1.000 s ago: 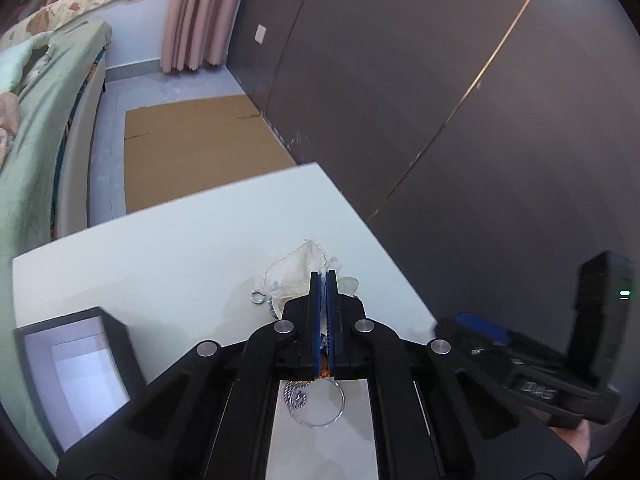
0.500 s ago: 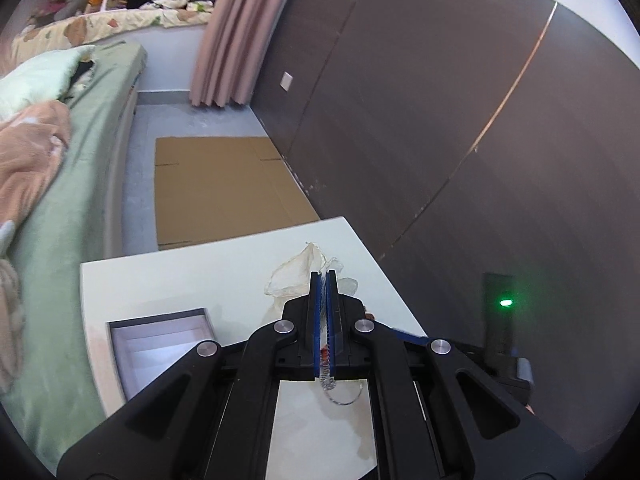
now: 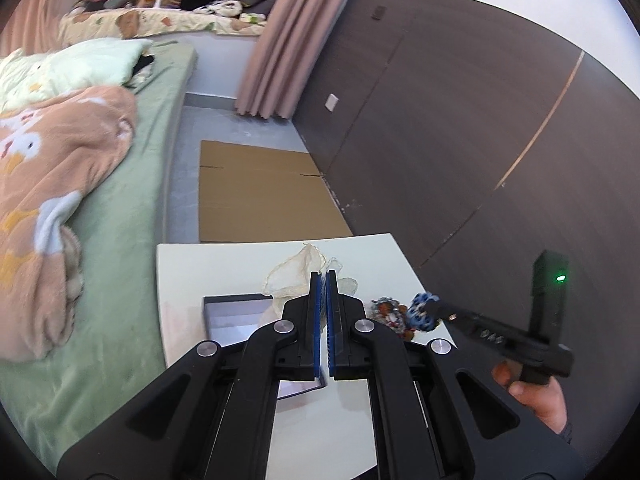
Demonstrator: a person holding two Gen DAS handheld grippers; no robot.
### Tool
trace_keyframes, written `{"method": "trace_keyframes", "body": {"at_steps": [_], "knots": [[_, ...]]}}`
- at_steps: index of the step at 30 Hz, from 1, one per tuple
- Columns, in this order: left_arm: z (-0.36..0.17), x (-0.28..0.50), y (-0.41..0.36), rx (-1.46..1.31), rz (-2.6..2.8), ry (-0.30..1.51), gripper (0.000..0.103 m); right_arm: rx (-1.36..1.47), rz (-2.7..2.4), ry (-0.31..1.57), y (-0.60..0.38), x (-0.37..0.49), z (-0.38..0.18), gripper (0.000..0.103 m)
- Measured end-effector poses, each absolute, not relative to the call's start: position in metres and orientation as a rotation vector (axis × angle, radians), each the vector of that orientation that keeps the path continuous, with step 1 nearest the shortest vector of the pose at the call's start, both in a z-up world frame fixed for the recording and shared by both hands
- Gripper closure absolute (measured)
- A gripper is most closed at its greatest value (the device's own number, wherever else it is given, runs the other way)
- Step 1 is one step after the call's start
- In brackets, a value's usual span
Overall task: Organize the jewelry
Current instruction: 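Drop the white scrunchie into the black box with the left gripper while the right drops the blue one in, then grasp the gray beaded bracelet from the pile with the left gripper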
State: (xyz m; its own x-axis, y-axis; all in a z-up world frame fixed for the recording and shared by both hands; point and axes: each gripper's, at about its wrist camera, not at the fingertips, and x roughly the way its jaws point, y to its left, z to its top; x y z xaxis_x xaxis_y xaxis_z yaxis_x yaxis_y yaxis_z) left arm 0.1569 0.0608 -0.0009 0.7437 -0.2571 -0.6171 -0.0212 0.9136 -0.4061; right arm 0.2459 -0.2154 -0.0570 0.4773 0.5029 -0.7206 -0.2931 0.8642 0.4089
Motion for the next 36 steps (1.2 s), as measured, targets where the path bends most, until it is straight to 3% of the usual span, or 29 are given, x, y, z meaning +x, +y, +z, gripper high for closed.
{"method": "trace_keyframes", "body": {"at_steps": [5, 7, 8, 9, 12, 15, 22, 24, 25, 26, 27, 36], "knots": [[-0.005, 0.154, 0.072, -0.433, -0.133, 0.722, 0.098, 0.248, 0.542, 0.914, -0.196, 0.244, -0.033, 0.092], [-0.008, 0.156, 0.075, -0.435, -0.127, 0.739, 0.075, 0.245, 0.569, 0.895, -0.186, 0.242, -0.022, 0.092], [-0.008, 0.155, 0.078, -0.441, -0.115, 0.733, 0.042, 0.244, 0.58, 0.886, -0.181, 0.241, -0.017, 0.092], [-0.007, 0.152, 0.081, -0.447, -0.101, 0.707, 0.032, 0.242, 0.596, 0.877, -0.175, 0.24, -0.012, 0.092], [-0.003, 0.149, 0.09, -0.441, -0.083, 0.683, 0.029, 0.237, 0.643, 0.87, -0.154, 0.239, -0.005, 0.092], [-0.002, 0.146, 0.099, -0.452, -0.077, 0.672, 0.016, 0.233, 0.69, 0.879, -0.134, 0.237, -0.007, 0.092], [-0.001, 0.141, 0.118, -0.457, -0.044, 0.658, 0.009, 0.263, 0.832, 0.921, -0.099, 0.231, -0.022, 0.091], [-0.003, 0.14, 0.126, -0.467, -0.028, 0.658, 0.008, 0.282, 0.878, 0.927, -0.092, 0.232, -0.028, 0.086], [-0.004, 0.139, 0.129, -0.47, -0.02, 0.66, 0.008, 0.291, 0.894, 0.946, -0.09, 0.233, -0.033, 0.077], [-0.005, 0.139, 0.132, -0.472, -0.011, 0.662, 0.007, 0.298, 0.891, 0.961, -0.09, 0.234, -0.037, 0.04], [-0.006, 0.139, 0.133, -0.473, -0.005, 0.663, 0.007, 0.302, 0.838, 0.943, -0.097, 0.234, -0.038, 0.025], [-0.012, 0.144, 0.124, -0.458, -0.007, 0.689, 0.007, 0.331, 0.656, 0.969, -0.162, 0.236, -0.04, 0.026]]}}
